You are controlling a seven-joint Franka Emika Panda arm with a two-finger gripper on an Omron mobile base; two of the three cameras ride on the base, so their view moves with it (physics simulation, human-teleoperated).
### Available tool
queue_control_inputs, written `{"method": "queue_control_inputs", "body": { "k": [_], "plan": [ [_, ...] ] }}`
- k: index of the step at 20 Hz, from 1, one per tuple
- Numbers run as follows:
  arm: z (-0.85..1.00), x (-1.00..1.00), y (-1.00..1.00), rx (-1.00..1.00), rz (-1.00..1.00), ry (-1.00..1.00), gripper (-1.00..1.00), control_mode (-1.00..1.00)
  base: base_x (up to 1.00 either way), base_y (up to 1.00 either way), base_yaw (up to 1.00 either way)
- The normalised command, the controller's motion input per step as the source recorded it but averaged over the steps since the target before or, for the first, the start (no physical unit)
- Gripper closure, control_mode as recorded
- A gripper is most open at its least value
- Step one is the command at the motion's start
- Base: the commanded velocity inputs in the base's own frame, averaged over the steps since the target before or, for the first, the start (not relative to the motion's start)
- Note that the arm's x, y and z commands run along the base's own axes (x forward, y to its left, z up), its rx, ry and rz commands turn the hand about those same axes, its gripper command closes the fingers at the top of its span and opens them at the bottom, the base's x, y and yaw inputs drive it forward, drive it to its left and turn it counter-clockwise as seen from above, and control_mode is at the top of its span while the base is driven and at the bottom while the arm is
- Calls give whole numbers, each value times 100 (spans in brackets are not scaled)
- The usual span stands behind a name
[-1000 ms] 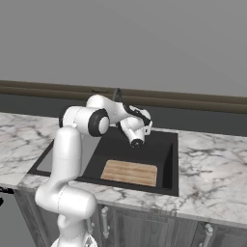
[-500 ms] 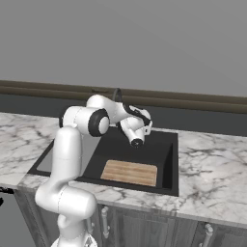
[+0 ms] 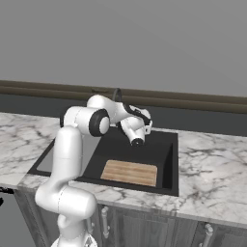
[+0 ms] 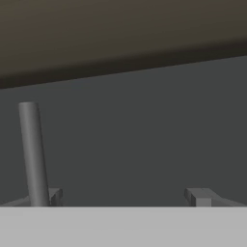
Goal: Turn on the sink faucet with hot water and rinse the cutting board for ten seconds, then turn off the faucet. Push the cutting board to reach the water if necessary.
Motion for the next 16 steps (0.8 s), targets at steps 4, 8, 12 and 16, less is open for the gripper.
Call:
{"method": "queue_control_inputs", "body": {
  "k": [4,8,12,16],
  "plan": [
    [0,0,-4,0,0,0,-100,-100,0,0,0],
    [0,0,-16,0,0,0,-100,-100,0,0,0],
    [0,0,-21,0,0,0,-100,-100,0,0,0],
    [0,-2,-24,0,0,0,-100,-100,0,0,0]
  ]
}}
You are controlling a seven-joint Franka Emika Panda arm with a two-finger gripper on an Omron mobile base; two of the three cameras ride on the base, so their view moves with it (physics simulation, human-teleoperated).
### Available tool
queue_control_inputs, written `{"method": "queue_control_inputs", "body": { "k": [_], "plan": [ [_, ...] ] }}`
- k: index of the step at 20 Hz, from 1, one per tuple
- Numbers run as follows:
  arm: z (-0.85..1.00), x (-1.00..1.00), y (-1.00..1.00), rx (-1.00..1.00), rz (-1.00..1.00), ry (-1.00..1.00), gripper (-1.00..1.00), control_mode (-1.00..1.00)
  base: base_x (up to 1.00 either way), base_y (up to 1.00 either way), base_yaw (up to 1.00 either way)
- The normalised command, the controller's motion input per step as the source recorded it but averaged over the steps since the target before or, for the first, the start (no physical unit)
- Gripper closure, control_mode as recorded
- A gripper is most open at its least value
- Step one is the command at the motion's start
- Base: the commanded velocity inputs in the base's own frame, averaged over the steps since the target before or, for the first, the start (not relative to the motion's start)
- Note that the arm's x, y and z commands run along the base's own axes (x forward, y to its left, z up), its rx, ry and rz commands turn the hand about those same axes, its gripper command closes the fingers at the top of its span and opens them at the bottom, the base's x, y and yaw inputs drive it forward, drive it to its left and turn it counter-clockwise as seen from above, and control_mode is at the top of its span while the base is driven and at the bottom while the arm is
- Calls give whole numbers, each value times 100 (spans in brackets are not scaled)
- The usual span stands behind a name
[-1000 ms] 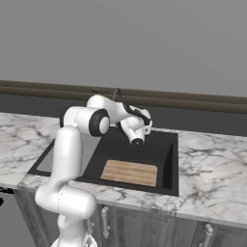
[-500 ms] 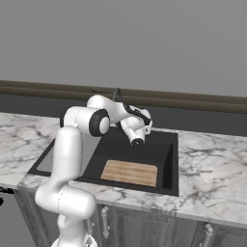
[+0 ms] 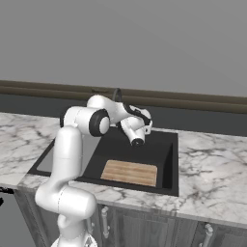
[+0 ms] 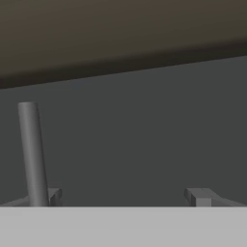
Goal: Turn on the sink faucet with hot water and rinse the cutting board for ten seconds, then turn off the faucet. Push the cutting board to reach the water if necessary.
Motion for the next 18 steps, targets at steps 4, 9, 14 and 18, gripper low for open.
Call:
{"method": "queue_control_inputs", "body": {
  "k": [4,9,14,18],
  "plan": [
    [0,-13,-28,0,0,0,-100,-100,0,0,0],
    [0,-17,-30,0,0,0,-100,-100,0,0,0],
    [0,-18,-34,0,0,0,-100,-100,0,0,0],
    [0,-7,-29,0,0,0,-100,-100,0,0,0]
  ]
}}
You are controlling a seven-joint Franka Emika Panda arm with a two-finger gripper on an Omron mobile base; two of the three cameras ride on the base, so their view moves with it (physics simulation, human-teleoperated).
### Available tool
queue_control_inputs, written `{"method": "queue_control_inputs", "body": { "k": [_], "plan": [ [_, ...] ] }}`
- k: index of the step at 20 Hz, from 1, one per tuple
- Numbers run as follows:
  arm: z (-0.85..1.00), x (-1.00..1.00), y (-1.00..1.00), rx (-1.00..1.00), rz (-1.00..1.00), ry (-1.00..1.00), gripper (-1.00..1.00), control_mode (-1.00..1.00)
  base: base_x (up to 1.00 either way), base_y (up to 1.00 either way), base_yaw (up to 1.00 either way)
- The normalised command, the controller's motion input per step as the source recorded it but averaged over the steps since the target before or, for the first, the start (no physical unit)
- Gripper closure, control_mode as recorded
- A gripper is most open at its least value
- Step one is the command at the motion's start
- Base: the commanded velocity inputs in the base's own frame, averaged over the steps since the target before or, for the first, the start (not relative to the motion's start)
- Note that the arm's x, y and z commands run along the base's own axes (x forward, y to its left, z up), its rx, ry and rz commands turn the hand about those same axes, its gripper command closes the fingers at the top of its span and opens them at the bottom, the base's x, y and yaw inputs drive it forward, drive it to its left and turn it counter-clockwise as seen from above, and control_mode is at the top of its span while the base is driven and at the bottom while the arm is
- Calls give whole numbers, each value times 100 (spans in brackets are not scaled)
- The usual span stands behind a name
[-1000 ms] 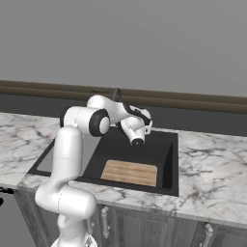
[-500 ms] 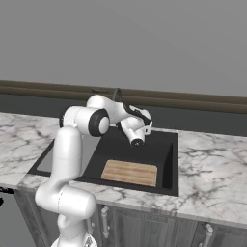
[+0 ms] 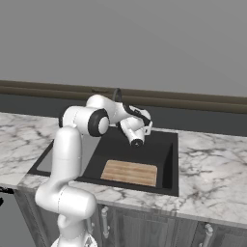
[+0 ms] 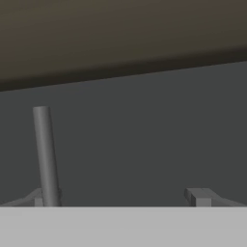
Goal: Turn on the sink faucet with hot water and rinse the cutting board for ten seconds, then turn off the faucet. Push the cutting board to reach the water if necessary.
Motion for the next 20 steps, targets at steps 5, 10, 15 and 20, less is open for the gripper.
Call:
{"method": "queue_control_inputs", "body": {
  "k": [5,10,15,20],
  "plan": [
    [0,0,-18,0,0,0,-100,-100,0,0,0],
    [8,0,-15,0,0,0,-100,-100,0,0,0],
    [17,0,-19,0,0,0,-100,-100,0,0,0],
    [22,0,-14,0,0,0,-100,-100,0,0,0]
  ]
}}
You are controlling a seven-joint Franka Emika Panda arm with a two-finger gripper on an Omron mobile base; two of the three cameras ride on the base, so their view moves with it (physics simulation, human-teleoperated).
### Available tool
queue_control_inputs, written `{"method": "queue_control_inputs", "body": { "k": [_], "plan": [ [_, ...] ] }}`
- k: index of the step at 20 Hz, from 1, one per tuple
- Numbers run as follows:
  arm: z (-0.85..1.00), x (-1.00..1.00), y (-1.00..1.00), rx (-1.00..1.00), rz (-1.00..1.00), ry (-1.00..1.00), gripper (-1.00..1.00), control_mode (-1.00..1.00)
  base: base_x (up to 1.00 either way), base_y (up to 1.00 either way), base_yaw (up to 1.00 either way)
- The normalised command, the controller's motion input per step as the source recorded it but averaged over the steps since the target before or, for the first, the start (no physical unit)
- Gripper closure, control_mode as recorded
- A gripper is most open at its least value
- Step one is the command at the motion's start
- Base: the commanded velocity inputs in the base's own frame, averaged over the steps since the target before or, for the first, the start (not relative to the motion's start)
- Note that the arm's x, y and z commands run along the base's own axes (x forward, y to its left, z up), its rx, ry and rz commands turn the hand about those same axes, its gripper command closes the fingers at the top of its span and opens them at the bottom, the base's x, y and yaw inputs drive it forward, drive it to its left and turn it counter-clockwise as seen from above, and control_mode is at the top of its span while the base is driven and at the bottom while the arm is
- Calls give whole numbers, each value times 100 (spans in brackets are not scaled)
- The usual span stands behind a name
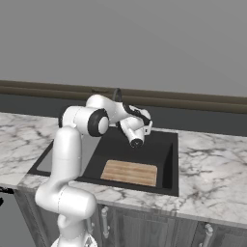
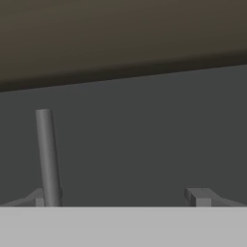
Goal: Turn on the sink faucet with hot water and rinse the cutting board for ten seconds, then turn off the faucet. Push the cutting board to reach the water if necessary.
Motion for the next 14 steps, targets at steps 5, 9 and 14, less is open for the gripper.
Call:
{"method": "queue_control_inputs", "body": {
  "k": [5,9,14],
  "plan": [
    [20,0,-12,0,0,1,-100,-100,0,0,0],
    [18,0,-8,0,0,1,-100,-100,0,0,0],
    [19,0,-6,0,0,1,-100,-100,0,0,0]
  ]
}}
